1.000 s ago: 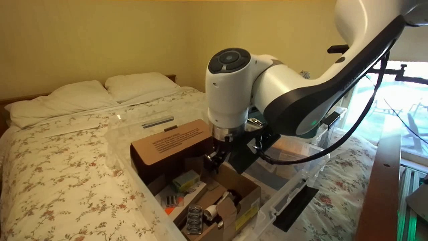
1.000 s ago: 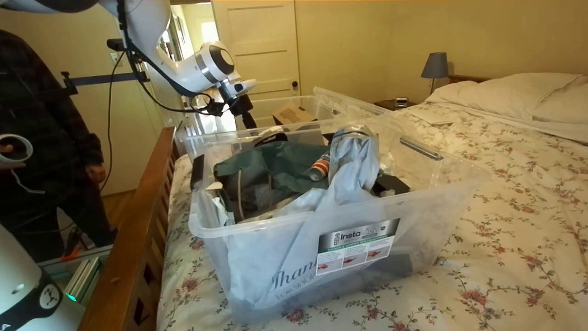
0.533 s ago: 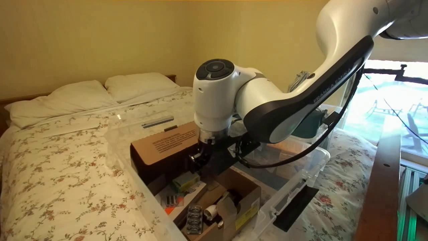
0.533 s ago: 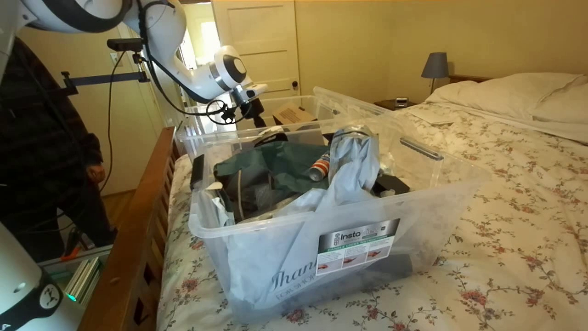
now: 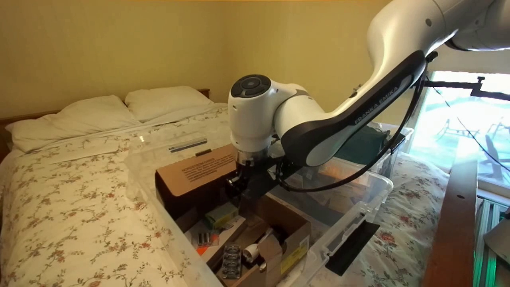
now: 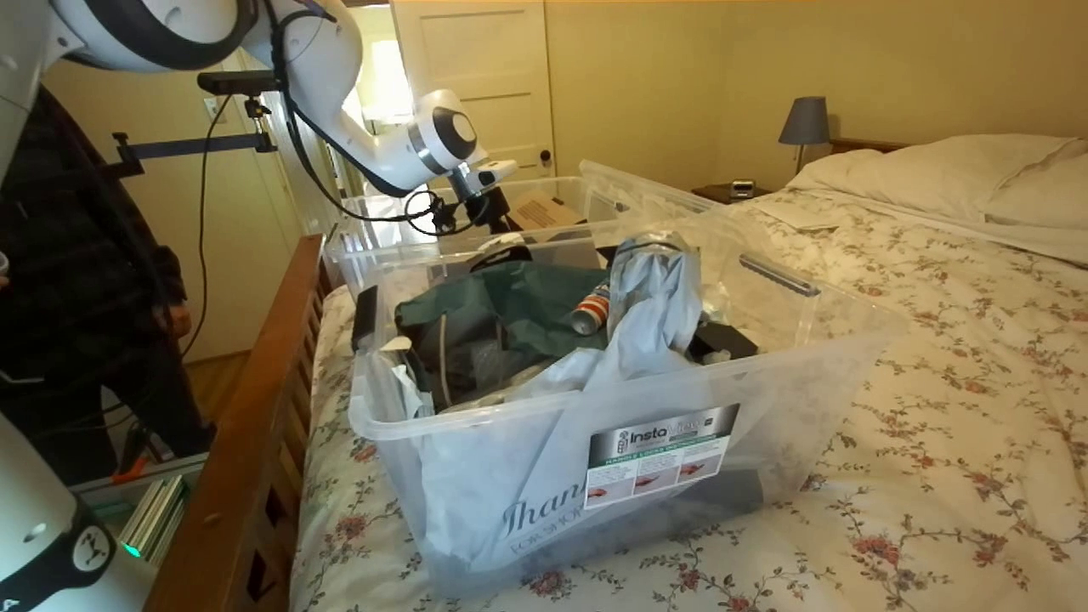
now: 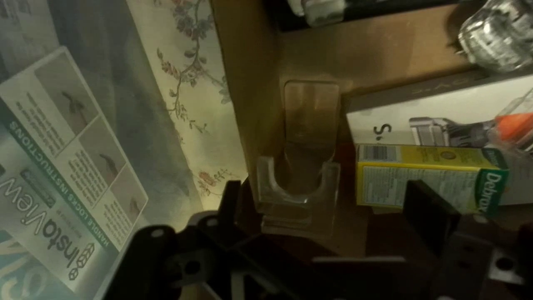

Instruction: Remove the clear cup from the brown box and put it in the container on the right.

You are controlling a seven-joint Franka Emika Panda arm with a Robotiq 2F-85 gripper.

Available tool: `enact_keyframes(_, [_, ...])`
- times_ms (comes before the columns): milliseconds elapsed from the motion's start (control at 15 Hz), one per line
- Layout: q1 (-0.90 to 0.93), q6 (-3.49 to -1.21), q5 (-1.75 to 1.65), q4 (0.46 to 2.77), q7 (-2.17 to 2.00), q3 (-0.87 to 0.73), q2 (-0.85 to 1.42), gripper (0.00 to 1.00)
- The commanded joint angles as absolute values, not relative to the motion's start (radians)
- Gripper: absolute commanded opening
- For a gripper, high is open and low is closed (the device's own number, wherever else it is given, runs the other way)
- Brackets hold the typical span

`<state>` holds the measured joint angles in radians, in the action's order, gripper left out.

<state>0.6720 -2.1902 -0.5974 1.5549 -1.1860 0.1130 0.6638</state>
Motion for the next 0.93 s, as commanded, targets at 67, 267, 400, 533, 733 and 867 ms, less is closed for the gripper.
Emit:
enact_keyframes(67, [0.648,-2.148,-0.541,1.426,-1.073,0.088,0.760,1.00])
enact_keyframes(267, [0.653,-2.094,-0.499,1.398,-1.043,0.079,0.795,1.00])
enact_keyframes(400, [0.661,-2.062,-0.473,1.390,-1.039,0.076,0.809,1.00])
enact_keyframes(533, [0.661,-2.065,-0.454,1.383,-1.042,0.076,0.820,0.72])
enact_keyframes(733, [0.658,-2.107,-0.435,1.377,-1.044,0.077,0.830,0.61])
enact_keyframes(867, [0.659,-2.124,-0.429,1.370,-1.037,0.078,0.836,0.46])
